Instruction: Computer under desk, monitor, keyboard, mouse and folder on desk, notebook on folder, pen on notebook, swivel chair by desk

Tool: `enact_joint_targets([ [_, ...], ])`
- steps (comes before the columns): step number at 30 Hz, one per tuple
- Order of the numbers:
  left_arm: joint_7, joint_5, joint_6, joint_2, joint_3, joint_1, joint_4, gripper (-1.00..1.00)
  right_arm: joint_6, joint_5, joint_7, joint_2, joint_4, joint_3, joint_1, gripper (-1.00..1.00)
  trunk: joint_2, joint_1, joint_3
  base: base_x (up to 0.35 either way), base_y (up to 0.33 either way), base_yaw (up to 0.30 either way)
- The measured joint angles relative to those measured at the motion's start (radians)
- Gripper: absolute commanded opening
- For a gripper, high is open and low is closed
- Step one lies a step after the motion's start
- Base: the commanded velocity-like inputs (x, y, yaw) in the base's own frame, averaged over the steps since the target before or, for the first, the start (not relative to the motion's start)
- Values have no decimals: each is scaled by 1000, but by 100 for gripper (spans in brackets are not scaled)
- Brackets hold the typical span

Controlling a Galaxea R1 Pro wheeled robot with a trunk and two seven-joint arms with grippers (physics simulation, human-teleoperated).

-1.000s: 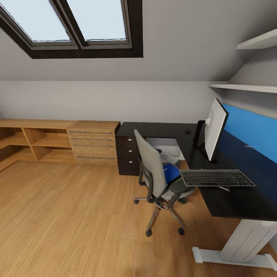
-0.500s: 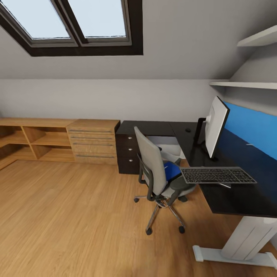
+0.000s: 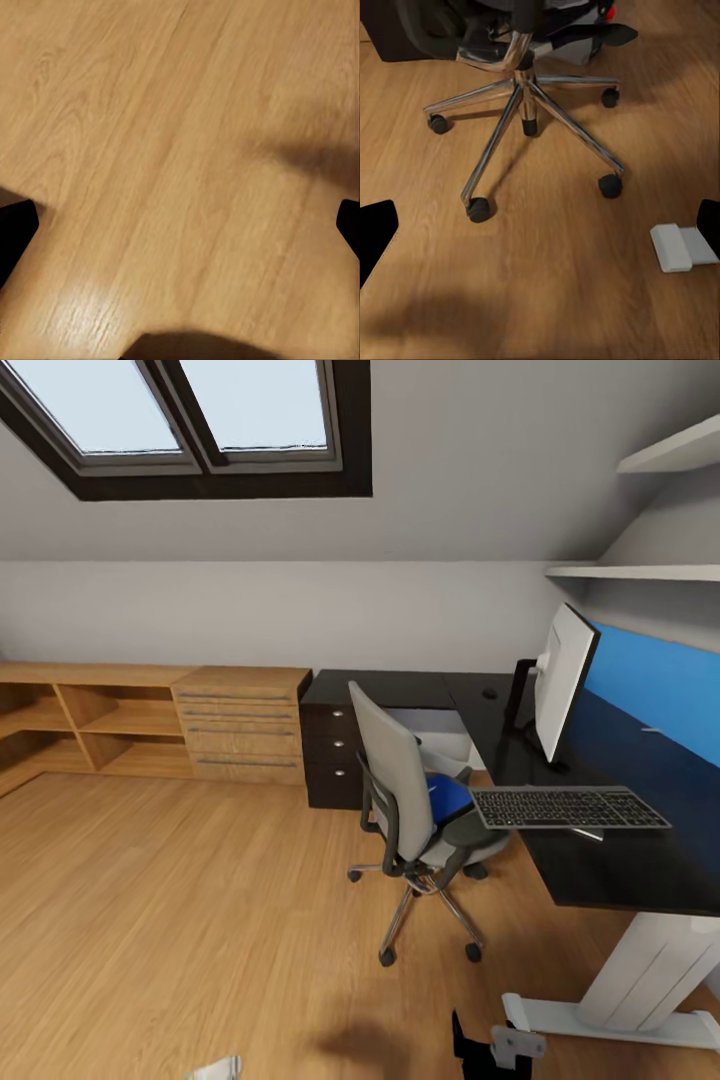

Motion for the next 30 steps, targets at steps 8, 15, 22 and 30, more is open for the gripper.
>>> enact_joint_targets([
  [8, -4, -2, -80, 0, -2, 0, 109, 100, 62, 4, 7, 0, 93, -3, -51, 100, -56, 31, -25, 0, 0, 0],
  [15, -3, -5, -95, -1, -1, 0, 122, 100, 53, 8, 10, 0, 119, 0, -55, 100, -105, 58, -47, 0, 0, 0],
  [22, -4, -6, -96, -1, -1, 0, 123, 100, 53, 9, 10, -1, 123, 2, -55, 100, -112, 61, -50, 0, 0, 0],
  [30, -2, -6, -97, -1, -1, 0, 123, 100, 53, 10, 10, -3, 124, 3, -55, 100, -161, 88, -72, 0, 0, 0],
])
